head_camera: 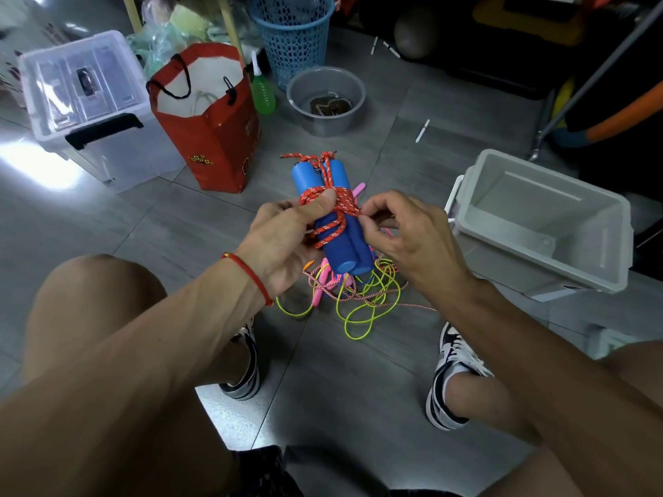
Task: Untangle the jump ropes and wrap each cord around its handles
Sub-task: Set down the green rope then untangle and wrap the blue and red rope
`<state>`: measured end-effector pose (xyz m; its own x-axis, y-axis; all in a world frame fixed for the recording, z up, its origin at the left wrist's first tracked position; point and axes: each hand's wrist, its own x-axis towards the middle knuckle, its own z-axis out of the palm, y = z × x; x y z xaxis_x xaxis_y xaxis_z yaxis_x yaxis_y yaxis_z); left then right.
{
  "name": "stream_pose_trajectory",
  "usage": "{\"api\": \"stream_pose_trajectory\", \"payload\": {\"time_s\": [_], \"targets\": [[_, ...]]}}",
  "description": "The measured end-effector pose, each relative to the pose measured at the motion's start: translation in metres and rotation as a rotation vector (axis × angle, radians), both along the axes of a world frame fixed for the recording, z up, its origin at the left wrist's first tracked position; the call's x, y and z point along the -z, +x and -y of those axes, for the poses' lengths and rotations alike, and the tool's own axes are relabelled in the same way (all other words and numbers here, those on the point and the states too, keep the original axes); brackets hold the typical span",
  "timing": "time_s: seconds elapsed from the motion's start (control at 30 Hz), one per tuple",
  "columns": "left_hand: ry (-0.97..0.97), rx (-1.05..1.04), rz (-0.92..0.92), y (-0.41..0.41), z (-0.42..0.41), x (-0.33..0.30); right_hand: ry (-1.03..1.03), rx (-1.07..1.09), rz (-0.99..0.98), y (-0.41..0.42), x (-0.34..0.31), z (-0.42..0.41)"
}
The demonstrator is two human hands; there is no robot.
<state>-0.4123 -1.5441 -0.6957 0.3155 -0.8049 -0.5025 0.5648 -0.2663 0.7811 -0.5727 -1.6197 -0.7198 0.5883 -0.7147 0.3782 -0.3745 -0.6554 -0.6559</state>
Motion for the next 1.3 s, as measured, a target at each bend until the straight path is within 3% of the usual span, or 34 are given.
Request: {"api": "stream_pose_trajectory", "payload": {"time_s": [0.17,0.5,0.67,1.0,1.1,1.17,1.3], "targets": [[-0.032,-0.029,-0.023,0.002,0.000,-0.001,0.058,-0.022,-0.135,-0.003,-0.001,0.000],[-0.106,-0.124,-0.058,-0.008,-0.001,0.004,0.312,0.169,0.051,0.003,-0.005,-0.006],[-0.177,-0.128,-0.040,-0.009,0.001,0.004,0.327,0.174,-0.020,0.002,-0.006,-0.008],[-0.257,-0.043,-0.008,-0.016,-0.001,0.002,0.669,0.227,0.198,0.003,-0.006,-0.007],[-0.264,-0.028,0.098,-0.019,0.001,0.004,0.791,0.163,0.249,0.004,-0.004,-0.008],[-0.262,-0.053,0.138,-0.017,0.003,0.005,0.828,0.122,0.270,0.006,-0.001,-0.008],[-0.239,-0.089,0.035,-0.013,0.005,0.003,0.812,0.081,0.329,0.010,0.005,-0.007]]}}
